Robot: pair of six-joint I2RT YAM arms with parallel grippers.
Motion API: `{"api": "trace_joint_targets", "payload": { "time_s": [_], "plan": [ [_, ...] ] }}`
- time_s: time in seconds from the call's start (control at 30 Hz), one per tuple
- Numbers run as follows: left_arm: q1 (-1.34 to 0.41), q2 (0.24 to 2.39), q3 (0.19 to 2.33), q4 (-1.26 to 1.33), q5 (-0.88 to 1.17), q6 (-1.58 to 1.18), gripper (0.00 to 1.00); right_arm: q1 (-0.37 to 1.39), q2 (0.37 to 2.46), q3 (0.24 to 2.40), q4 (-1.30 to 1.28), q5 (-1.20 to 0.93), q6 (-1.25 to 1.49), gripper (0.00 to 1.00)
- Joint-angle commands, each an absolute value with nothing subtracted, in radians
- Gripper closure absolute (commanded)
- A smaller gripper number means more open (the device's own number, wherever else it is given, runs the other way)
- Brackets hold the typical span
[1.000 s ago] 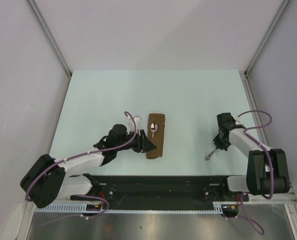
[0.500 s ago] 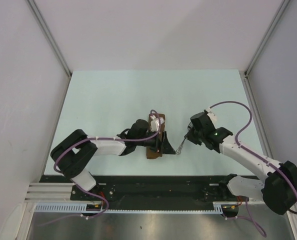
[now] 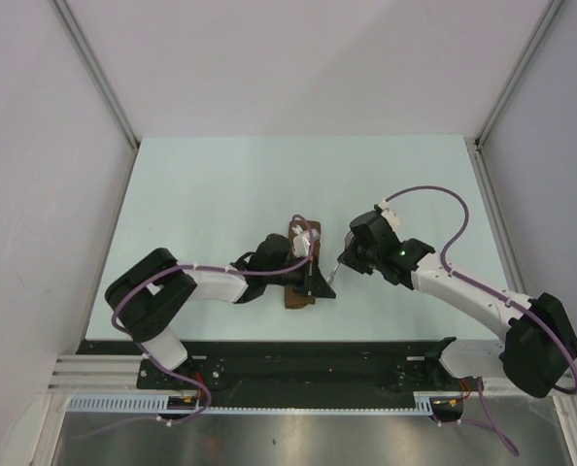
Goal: Fold the napkin into a case and place the utensils inside
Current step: Pass from the right arm to the left, then pass from the left arm to the right
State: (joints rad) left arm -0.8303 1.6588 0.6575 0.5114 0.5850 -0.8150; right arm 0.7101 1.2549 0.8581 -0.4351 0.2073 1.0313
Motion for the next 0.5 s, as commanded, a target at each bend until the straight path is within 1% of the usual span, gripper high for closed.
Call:
{"api": "trace_joint_targets", "payload": {
  "time_s": [0.0, 0.1, 0.17, 0.27, 0.33, 0.37, 0.43, 0.47],
  "plan": [
    [-0.847, 1.608, 0.641, 0.563, 0.601, -0.781, 1.00, 0.669, 1.284, 0.917, -0.405, 0.223, 0.977, 0.77],
    [-0.848, 1.595, 0.621, 0.581, 0.598, -0.792, 1.00, 0.640, 1.311, 0.923, -0.387, 0.184, 0.950, 0.69],
    [-0.848, 1.585, 0.618, 0.578, 0.594, -0.792, 1.00, 0.635, 1.321, 0.933, -0.380, 0.181, 0.939, 0.67],
    [-0.847, 1.577, 0.615, 0.569, 0.589, -0.792, 1.00, 0.629, 1.336, 0.945, -0.376, 0.178, 0.936, 0.68],
    [-0.847, 1.574, 0.609, 0.569, 0.586, -0.792, 1.00, 0.632, 1.339, 0.951, -0.380, 0.187, 0.934, 0.71],
    [-0.847, 1.572, 0.607, 0.569, 0.581, -0.790, 1.00, 0.632, 1.341, 0.954, -0.383, 0.189, 0.931, 0.73],
    [-0.847, 1.574, 0.603, 0.568, 0.580, -0.792, 1.00, 0.632, 1.341, 0.962, -0.387, 0.190, 0.925, 0.87],
    [-0.845, 1.577, 0.604, 0.565, 0.581, -0.792, 1.00, 0.632, 1.339, 0.963, -0.385, 0.189, 0.923, 0.97]
  ]
}}
